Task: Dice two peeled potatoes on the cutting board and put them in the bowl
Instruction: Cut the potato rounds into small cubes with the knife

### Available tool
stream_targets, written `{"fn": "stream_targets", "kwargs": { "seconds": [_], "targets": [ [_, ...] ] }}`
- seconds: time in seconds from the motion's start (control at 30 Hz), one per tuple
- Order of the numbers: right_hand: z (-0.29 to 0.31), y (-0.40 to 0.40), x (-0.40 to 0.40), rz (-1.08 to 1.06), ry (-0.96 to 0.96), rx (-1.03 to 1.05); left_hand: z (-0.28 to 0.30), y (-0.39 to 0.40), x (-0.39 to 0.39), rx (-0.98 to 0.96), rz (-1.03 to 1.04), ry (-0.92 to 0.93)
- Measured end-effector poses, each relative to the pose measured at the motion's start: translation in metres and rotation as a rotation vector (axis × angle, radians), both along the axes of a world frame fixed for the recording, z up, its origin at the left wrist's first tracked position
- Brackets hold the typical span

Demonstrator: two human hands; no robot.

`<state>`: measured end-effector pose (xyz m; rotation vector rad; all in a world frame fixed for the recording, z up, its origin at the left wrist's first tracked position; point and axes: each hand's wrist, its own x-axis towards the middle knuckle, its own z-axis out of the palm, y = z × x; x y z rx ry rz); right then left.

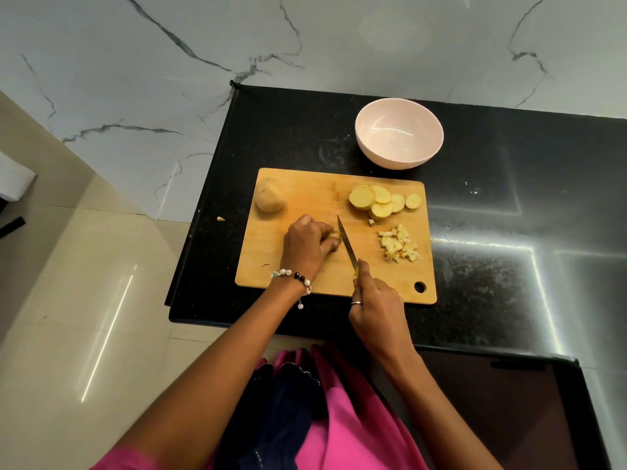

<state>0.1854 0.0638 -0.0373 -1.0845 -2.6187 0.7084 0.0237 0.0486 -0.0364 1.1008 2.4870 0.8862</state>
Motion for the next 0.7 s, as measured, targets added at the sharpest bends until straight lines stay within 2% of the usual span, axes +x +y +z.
{"fn": "stream_targets", "kwargs": {
  "seconds": [0.2,0.43,0.53,0.7],
  "targets": [
    [-0.003,-0.002,-0.004,0.008,-0.012,0.025,0.001,0.001,0.000,0.053,0.004,-0.007],
    [0.005,-0.003,-0.020,0.064,-0.202,0.064,0.000,0.002,-0.005,0.087,0.009,-0.053],
    [0.004,0.003,-0.032,0.072,-0.215,0.081,0.000,0.003,-0.005,0.081,0.003,-0.031],
    [0.007,-0.021,-0.003,0.070,-0.306,0.105,-0.002,0.001,-0.001,0.099,0.014,-0.001]
  ]
}}
